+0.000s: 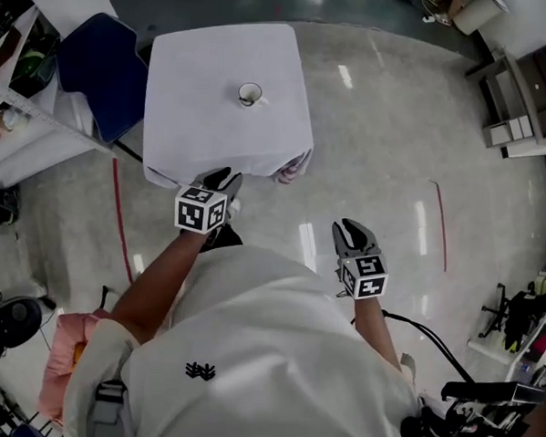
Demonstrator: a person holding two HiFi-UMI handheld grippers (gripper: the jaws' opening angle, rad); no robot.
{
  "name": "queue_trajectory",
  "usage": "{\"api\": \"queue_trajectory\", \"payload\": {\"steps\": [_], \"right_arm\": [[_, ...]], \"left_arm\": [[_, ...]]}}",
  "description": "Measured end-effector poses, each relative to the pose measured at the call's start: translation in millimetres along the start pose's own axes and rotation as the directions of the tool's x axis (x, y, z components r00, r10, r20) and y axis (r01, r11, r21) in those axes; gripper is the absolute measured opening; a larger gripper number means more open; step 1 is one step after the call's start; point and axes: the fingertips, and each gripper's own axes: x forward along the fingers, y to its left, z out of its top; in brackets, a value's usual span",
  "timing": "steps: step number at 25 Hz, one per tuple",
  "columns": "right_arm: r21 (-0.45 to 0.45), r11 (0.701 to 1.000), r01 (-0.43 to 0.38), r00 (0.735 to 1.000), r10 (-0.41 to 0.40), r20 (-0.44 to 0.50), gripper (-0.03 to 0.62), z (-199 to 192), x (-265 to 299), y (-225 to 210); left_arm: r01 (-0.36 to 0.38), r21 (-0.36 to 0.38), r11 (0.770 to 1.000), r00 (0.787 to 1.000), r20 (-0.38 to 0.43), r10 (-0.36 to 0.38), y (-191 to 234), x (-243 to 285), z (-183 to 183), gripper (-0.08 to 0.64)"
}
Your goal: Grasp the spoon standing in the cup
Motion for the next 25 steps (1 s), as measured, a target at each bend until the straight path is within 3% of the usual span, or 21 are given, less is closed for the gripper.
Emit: {"api": "queue_trajectory", "payload": {"steps": [3,9,11,13,15,19,23,25], "right_arm": [[0.039,0.996,0.078,0.997,-0.078,-0.008,0.095,21.5,7.0,-8.0],[0.111,0.977,0.180,0.983,-0.174,-0.061,0.095,38.0,27.5,-8.5],[0.119,0.970,0.213,0.976,-0.205,-0.079,0.095,42.1,37.8,-4.0],[0.133,0.960,0.245,0.968,-0.234,-0.093,0.095,45.8,45.5,-0.4],[0.163,0.948,0.274,0.960,-0.260,-0.107,0.095,47.4,47.2,1.8],[0.216,0.918,0.333,0.940,-0.306,-0.149,0.094,42.9,43.1,3.5],[0.252,0.888,0.384,0.919,-0.343,-0.194,0.094,35.1,37.8,3.2],[0.264,0.878,0.399,0.913,-0.354,-0.204,0.094,29.0,35.7,6.3]], "left_arm": [[0.000,0.098,0.995,0.999,-0.038,0.003,43.3,37.1,31.6,0.117],[0.055,0.104,0.993,0.993,-0.111,-0.043,102.7,104.8,77.5,0.133],[0.064,0.176,0.982,0.990,-0.139,-0.040,120.6,127.6,84.6,0.138],[0.076,0.281,0.957,0.985,-0.168,-0.029,137.3,148.0,88.9,0.138],[0.095,0.416,0.904,0.979,-0.202,-0.010,148.4,164.6,92.2,0.141],[0.186,0.653,0.734,0.962,-0.274,-0.001,153.7,193.6,90.4,0.146],[0.296,0.760,0.579,0.931,-0.365,0.003,155.3,218.4,77.3,0.146],[0.316,0.782,0.538,0.924,-0.383,0.014,159.4,227.1,68.2,0.146]]}}
